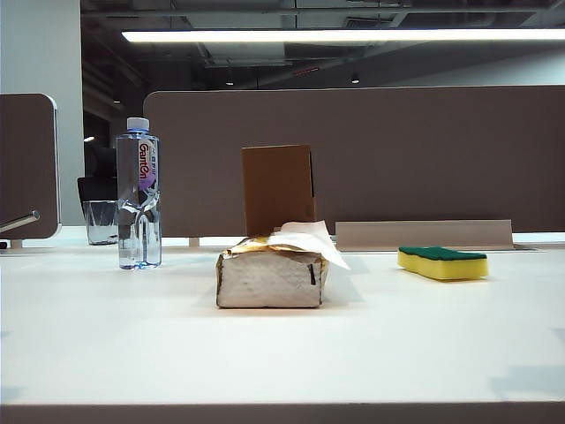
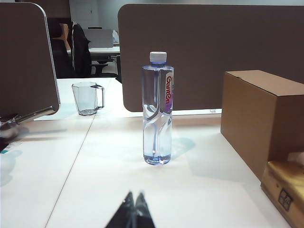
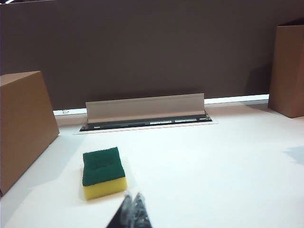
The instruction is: Move the sponge from right to left to wipe the table, avoiding obstacles on the table, and finally reaching the bottle of mineral water.
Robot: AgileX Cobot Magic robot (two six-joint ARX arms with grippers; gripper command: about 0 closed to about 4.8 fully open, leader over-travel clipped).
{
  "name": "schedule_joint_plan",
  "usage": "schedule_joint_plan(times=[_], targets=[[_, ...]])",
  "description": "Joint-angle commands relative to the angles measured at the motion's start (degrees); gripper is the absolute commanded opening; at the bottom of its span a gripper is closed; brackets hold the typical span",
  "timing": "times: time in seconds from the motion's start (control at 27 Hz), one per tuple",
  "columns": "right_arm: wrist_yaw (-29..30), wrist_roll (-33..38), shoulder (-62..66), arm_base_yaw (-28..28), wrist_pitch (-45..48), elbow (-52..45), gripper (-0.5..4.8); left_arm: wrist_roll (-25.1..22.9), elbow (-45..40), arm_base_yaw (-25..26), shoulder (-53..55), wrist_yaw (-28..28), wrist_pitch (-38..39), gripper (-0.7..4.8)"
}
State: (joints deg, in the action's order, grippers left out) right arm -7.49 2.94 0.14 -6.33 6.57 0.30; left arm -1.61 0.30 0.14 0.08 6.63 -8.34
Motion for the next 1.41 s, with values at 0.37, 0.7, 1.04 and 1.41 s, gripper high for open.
schedule_joint_plan(times=[0.37, 0.7, 1.04, 1.41], targets=[[11.50, 0.46, -0.02, -0.11, -2.64, 4.55, -0.05, 3.82, 5.11, 0.00, 0.07, 5.38, 1.20, 1.52], [10.97, 0.59, 0.00, -0.09, -14.29, 13.35, -0.05, 4.39, 15.30, 0.00, 0.15, 6.29, 15.08, 3.43], [8.52, 7.89, 1.92, -0.07, -24.50, 22.67, 0.02, 9.77, 21.99, 0.00, 6.67, 12.59, 18.56, 3.76], [10.86, 11.08, 17.07, -0.09, -27.78, 36.22, 2.00, 10.71, 26.99, 0.00, 19.21, 20.59, 13.97, 3.76]])
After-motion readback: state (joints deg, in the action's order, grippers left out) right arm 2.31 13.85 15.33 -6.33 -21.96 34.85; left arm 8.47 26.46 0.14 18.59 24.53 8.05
